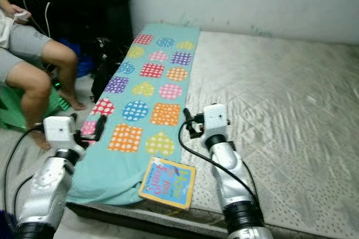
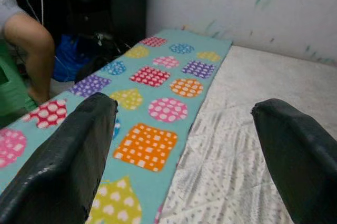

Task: Clean up the room

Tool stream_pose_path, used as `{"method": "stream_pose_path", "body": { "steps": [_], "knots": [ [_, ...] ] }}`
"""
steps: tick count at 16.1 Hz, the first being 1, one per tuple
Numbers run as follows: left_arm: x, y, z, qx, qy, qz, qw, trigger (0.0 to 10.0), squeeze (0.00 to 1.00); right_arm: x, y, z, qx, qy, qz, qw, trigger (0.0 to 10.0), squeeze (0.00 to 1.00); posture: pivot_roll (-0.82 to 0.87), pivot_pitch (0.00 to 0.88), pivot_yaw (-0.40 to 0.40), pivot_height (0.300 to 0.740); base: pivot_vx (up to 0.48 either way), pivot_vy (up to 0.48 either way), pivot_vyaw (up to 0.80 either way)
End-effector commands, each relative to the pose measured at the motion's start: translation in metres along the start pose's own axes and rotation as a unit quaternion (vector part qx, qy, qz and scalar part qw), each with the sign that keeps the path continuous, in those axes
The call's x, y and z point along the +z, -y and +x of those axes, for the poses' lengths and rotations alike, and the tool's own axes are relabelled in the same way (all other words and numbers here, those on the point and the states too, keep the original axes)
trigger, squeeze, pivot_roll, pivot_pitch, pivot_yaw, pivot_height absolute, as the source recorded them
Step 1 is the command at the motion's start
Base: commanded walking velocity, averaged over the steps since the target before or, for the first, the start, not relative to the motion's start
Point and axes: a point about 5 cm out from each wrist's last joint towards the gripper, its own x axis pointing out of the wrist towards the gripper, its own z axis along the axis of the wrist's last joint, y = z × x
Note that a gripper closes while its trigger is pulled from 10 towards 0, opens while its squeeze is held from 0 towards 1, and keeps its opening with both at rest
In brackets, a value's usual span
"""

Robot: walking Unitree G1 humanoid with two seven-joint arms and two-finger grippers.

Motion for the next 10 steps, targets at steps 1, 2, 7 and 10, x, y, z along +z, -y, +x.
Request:
{"method": "stream_pose_path", "body": {
  "steps": [1,2,7,10],
  "knots": [
    [0.0001,0.0026,0.0011,-0.004,-0.002,0.003,1.000,10.0,0.00,0.0005,0.0049,0.0001,-0.010,-0.001,0.000,1.000,10.0,0.00,-0.11,0.013,0.016,0.740,0.000,-0.398,-0.80],
    [-0.0002,0.0024,0.0010,-0.004,-0.003,0.003,1.000,10.0,0.00,0.0005,0.0049,0.0001,-0.010,-0.001,0.001,1.000,10.0,0.00,-0.11,0.013,0.016,0.740,0.000,-0.398,-0.80],
    [-0.0009,0.0027,0.0003,-0.004,-0.004,0.002,1.000,10.0,0.00,0.0002,0.0045,0.0000,-0.008,-0.001,-0.001,1.000,10.0,0.00,-0.10,0.008,0.015,0.740,0.000,-0.406,0.00],
    [-0.0008,0.0031,0.0004,-0.003,-0.004,0.001,1.000,10.0,0.00,0.0002,0.0044,0.0001,-0.007,-0.001,-0.002,1.000,10.0,0.00,-0.10,0.008,0.015,0.740,0.000,-0.406,0.00]
  ]
}}
